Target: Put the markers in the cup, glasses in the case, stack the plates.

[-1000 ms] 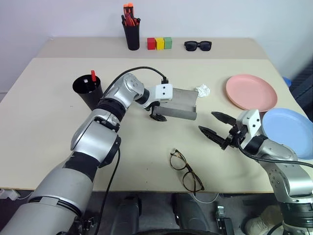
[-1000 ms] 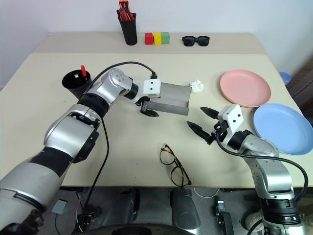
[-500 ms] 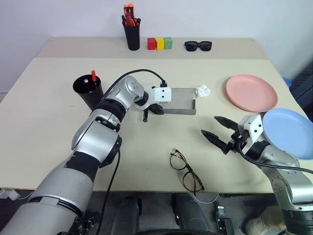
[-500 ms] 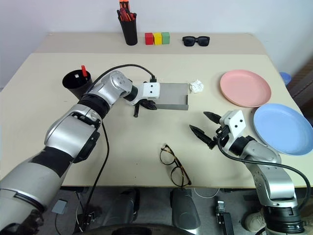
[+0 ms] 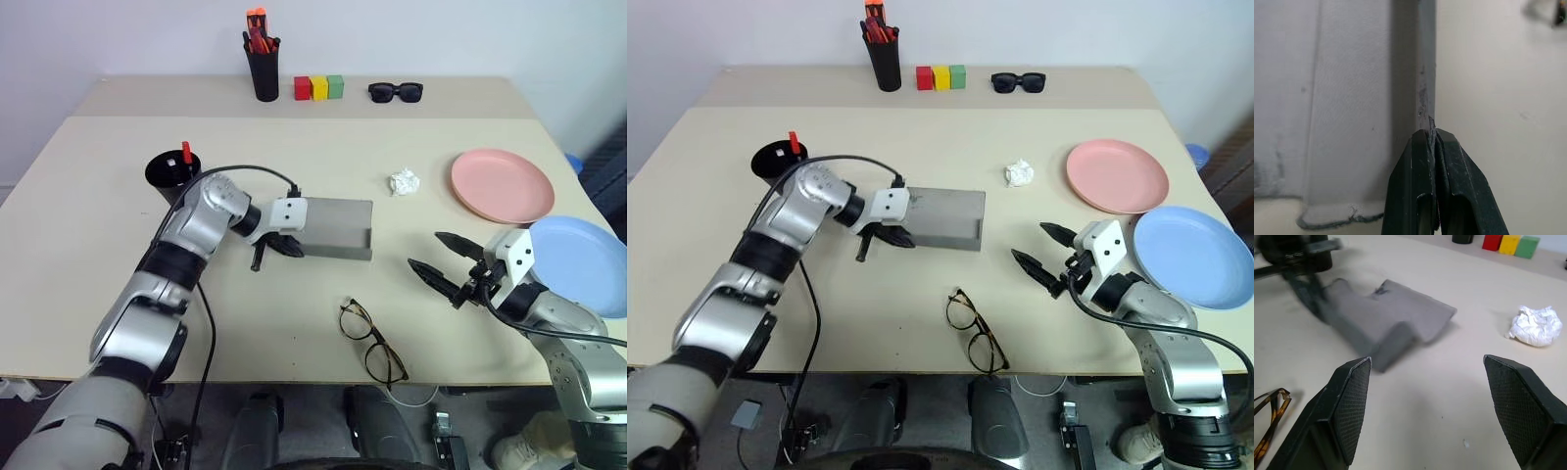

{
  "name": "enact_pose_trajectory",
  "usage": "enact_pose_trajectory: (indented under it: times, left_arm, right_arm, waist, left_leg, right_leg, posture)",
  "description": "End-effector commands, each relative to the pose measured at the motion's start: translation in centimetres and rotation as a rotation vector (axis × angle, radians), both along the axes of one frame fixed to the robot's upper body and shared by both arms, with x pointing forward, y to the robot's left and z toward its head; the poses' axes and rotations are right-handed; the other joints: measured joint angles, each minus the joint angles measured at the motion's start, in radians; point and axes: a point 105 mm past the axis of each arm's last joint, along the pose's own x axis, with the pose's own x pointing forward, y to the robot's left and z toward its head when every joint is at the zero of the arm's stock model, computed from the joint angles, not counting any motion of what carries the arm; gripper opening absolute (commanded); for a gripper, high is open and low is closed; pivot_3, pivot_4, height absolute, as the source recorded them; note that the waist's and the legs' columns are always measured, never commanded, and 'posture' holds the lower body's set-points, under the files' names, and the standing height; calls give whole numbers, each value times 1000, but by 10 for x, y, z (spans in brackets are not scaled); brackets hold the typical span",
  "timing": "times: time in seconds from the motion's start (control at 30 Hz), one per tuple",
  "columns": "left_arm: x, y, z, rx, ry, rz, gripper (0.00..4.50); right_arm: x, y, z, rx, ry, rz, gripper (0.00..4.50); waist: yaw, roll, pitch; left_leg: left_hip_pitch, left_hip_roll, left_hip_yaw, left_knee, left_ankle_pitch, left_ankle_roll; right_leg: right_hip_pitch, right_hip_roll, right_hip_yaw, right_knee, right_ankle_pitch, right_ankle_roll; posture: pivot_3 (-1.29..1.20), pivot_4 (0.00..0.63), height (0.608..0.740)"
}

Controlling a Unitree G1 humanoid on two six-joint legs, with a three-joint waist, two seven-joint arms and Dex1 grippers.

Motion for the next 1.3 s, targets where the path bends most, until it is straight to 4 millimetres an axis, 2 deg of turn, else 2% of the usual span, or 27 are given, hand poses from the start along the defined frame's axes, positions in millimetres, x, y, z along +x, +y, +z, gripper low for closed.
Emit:
enact_pose_trajectory:
  times: [0.03, 0.27, 0.43, 0.63, 0.9, 1.17, 1.27, 1.3]
  left_arm:
    - [-13, -4, 12, -37, -19, 14, 67]
    - [-29, -9, 12, -53, -5, 62, 67]
    - [-26, -14, 9, -60, -13, 91, 67]
    - [-15, -11, 11, -44, -36, 97, 67]
    - [-9, -3, 8, 0, -57, 86, 67]
    - [-6, -4, 7, 12, -77, 68, 67]
    - [-13, -4, 5, 20, -44, 35, 984]
    - [-14, -4, 6, 20, -41, 31, 1481]
  right_arm:
    - [-5, -2, 14, -13, -41, 14, 3761]
    - [-8, -6, 15, -21, -25, 21, 3761]
    - [-9, -11, 12, -38, -12, 26, 3761]
    - [-14, -15, 11, -46, -1, 41, 3761]
    - [-25, -12, 13, -61, 36, 85, 3761]
    - [-31, -8, 18, -70, 43, 105, 3761]
    - [-31, -4, 25, -69, 38, 114, 3761]
    - [-31, -2, 26, -70, 40, 117, 3761]
  waist:
    - [1, 0, 0]
    - [0, 0, 0]
    - [-2, 0, 0]
    - [-1, 0, 0]
    - [-2, 0, 0]
    - [0, 0, 0]
    - [0, 0, 0]
    - [-1, 0, 0]
  left_leg:
    - [1, 0, 0, 0, 0, 0]
    - [3, 0, 0, 0, 0, 0]
    - [4, 0, 0, 0, 0, 0]
    - [4, 0, 0, 0, 0, 0]
    - [4, 0, 0, 0, 0, 0]
    - [4, 0, 0, 0, 0, 0]
    - [4, 0, 0, 0, 0, 0]
    - [4, 0, 0, 0, 0, 0]
  right_leg:
    - [1, 0, 0, 0, 0, 0]
    - [4, 0, 0, -1, 0, 0]
    - [4, 0, 0, -1, 0, 0]
    - [4, 0, 0, -1, 0, 0]
    - [4, 0, 0, -1, 0, 0]
    - [4, 0, 0, -1, 0, 0]
    - [4, 0, 0, -1, 0, 0]
    - [4, 0, 0, -1, 0, 0]
  posture:
    - [0, 150, 740]
    - [0, 150, 740]
    - [0, 150, 740]
    - [0, 150, 740]
    - [0, 150, 740]
    - [0, 150, 740]
    - [0, 150, 740]
    - [0, 150, 740]
